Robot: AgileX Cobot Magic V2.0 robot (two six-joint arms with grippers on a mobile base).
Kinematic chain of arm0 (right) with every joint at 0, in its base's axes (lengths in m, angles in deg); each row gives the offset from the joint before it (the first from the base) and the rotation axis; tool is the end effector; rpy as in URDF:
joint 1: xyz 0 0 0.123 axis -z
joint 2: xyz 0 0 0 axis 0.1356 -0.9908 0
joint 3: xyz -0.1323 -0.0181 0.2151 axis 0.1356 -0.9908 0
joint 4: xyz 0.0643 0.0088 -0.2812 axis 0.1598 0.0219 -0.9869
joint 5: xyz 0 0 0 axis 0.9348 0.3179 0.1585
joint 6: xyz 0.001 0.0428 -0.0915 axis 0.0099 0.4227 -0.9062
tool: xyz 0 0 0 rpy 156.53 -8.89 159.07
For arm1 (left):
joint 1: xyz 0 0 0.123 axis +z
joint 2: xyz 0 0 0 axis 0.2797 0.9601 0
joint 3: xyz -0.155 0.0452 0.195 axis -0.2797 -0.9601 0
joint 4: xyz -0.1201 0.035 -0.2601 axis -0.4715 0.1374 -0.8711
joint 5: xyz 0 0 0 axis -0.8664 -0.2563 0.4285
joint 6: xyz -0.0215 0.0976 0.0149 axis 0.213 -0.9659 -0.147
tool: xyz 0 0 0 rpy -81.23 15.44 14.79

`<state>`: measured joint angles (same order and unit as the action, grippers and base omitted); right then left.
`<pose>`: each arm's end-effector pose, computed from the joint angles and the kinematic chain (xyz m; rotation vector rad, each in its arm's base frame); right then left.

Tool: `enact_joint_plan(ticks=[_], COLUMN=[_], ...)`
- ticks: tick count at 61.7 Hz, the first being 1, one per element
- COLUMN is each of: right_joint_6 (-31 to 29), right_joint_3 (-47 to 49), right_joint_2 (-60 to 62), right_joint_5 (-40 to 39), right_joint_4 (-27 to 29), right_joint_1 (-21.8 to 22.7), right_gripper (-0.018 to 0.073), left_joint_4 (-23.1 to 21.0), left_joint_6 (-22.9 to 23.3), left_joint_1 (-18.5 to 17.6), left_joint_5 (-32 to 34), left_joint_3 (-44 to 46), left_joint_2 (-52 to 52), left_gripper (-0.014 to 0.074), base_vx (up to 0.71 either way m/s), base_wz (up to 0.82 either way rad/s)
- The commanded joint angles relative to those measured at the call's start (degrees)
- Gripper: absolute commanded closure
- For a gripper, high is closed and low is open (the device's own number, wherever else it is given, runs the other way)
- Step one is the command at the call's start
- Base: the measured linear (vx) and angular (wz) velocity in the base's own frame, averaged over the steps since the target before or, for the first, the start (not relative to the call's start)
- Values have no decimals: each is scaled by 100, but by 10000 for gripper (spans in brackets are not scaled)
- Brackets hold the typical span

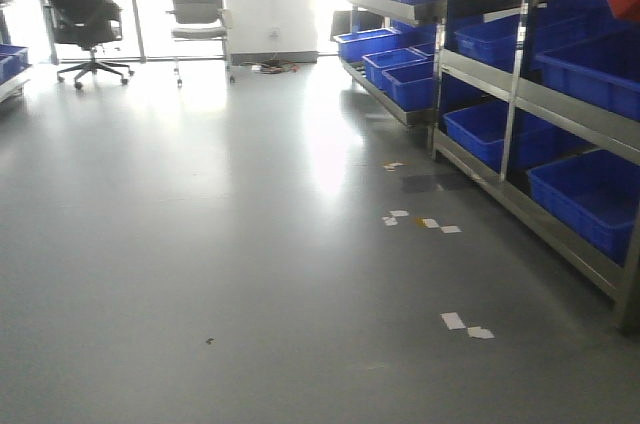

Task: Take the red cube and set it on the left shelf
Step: 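Drive the base away from the table holding the red cube, then drive the base across the room toward the shelf of blue crates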

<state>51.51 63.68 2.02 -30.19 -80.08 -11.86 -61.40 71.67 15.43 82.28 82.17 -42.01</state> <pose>0.2273 0.0814 0.2591 -0.2394 1.7383 0.3036 0.1359 -0.0019 0.2078 0.1119 1.5136 0.0952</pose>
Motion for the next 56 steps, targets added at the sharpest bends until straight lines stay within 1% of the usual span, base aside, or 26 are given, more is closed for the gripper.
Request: enact_joint_plan(ticks=[1, 12, 25, 56], right_joint_6=[-2, -2, -2, -2], right_joint_3=[166, 166, 166, 166], right_joint_2=[63, 63, 63, 63], right_joint_5=[-524, -524, -524, -524], right_joint_4=[-6, -6, -6, -6], right_joint_1=[35, 35, 35, 35], right_gripper=[501, 501, 501, 501], left_joint_4=[-27, -27, -27, -27], left_joint_6=[-3, -3, -3, -3], left_joint_1=[-38, -38, -38, -38], left_joint_5=[516, 516, 516, 516], left_joint_3=[-126, -126, -126, -126], left_joint_2=[-2, -2, -2, -2], left_gripper=[491, 491, 491, 491], base_vx=[-3, -5, 0, 9], base_wz=[15, 49, 23, -5])
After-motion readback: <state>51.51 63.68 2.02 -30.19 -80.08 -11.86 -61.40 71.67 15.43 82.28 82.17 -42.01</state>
